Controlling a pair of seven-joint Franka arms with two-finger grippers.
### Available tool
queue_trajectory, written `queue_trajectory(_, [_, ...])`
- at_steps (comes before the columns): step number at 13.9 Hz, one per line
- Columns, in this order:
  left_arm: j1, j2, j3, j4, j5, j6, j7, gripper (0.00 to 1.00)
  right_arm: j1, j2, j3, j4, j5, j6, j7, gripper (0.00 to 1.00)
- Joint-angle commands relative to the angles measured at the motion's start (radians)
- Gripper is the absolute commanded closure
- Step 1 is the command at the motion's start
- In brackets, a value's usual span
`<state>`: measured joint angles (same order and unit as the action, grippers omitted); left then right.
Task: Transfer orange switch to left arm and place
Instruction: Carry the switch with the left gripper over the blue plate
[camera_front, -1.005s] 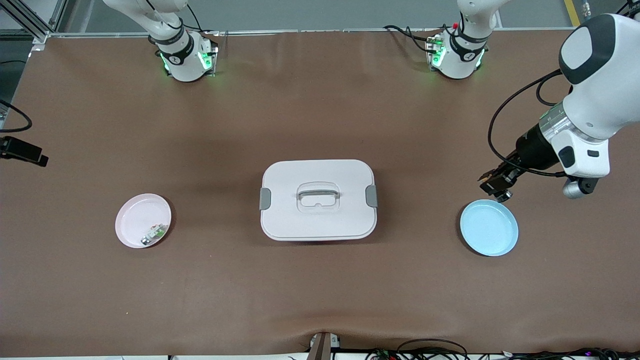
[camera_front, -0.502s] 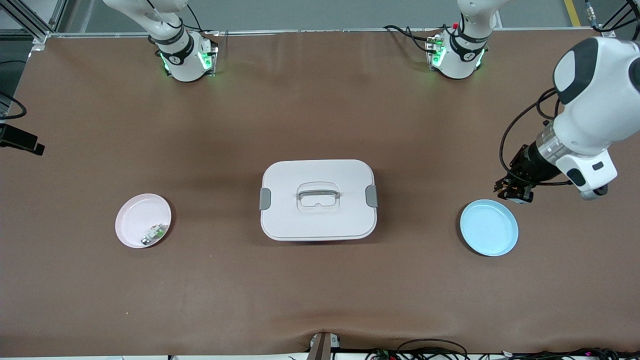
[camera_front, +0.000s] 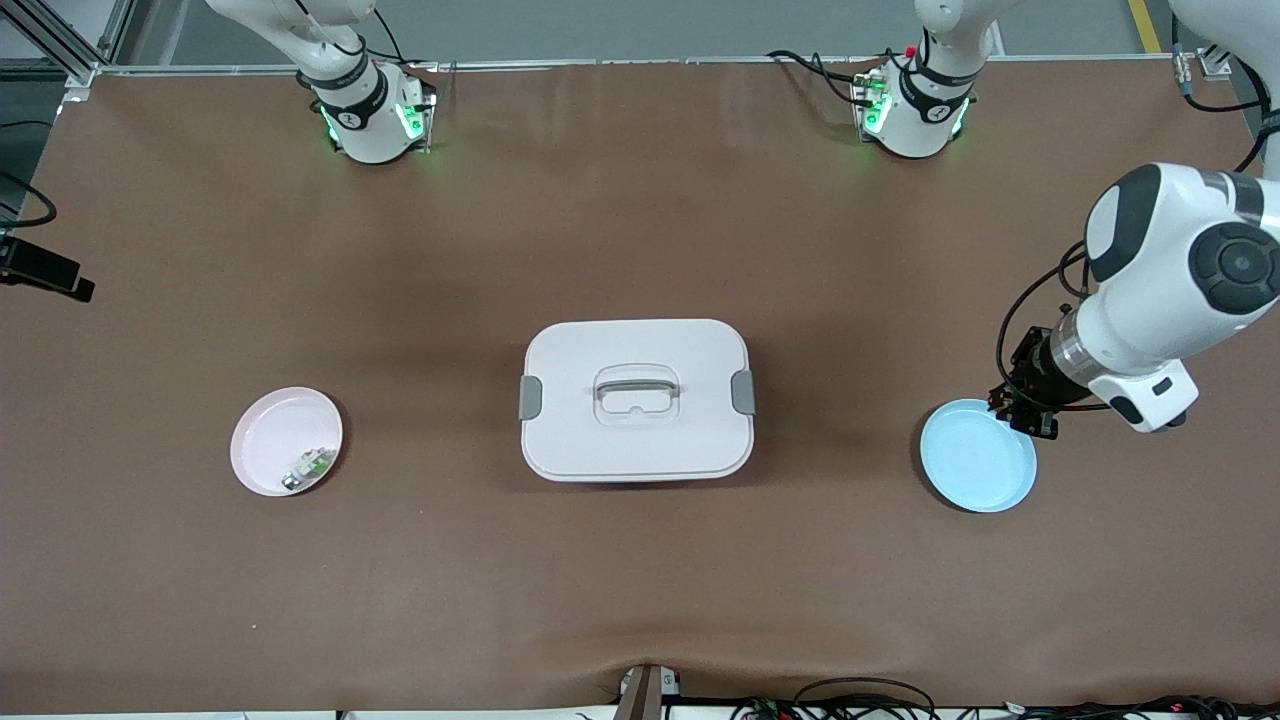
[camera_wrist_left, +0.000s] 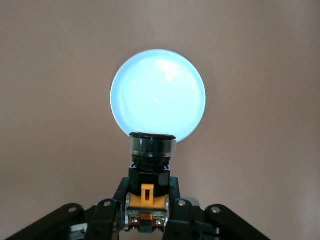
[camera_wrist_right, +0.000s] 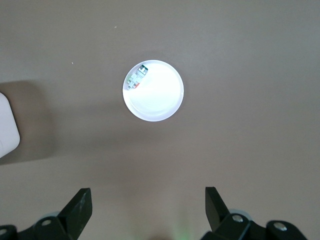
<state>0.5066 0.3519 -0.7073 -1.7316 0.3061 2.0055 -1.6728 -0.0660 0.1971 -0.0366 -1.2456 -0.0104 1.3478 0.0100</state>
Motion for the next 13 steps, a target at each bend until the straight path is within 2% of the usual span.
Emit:
queue_trajectory(1, [0.007, 0.076, -0.011, 0.015, 0.112, 0.027, -0.105, 0.86, -0.020, -0.091, 0.012, -0.135, 0.026, 0.062, -0.002, 0.00])
queue_trajectory(4, [0.003, 0.159, -0.012, 0.020, 0.235, 0.050, -0.209, 0.86, -0.021, -0.102, 0.012, -0.150, 0.026, 0.067, -0.002, 0.00])
queue_trajectory(8, [0.006, 0.242, -0.011, 0.020, 0.303, 0.114, -0.223, 0.86, -0.021, -0.104, 0.012, -0.152, 0.033, 0.068, -0.001, 0.00])
queue_trajectory(13, [0.003, 0.326, 0.019, 0.021, 0.406, 0.196, -0.292, 0.86, -0.051, -0.105, 0.009, -0.143, 0.084, 0.059, 0.001, 0.00])
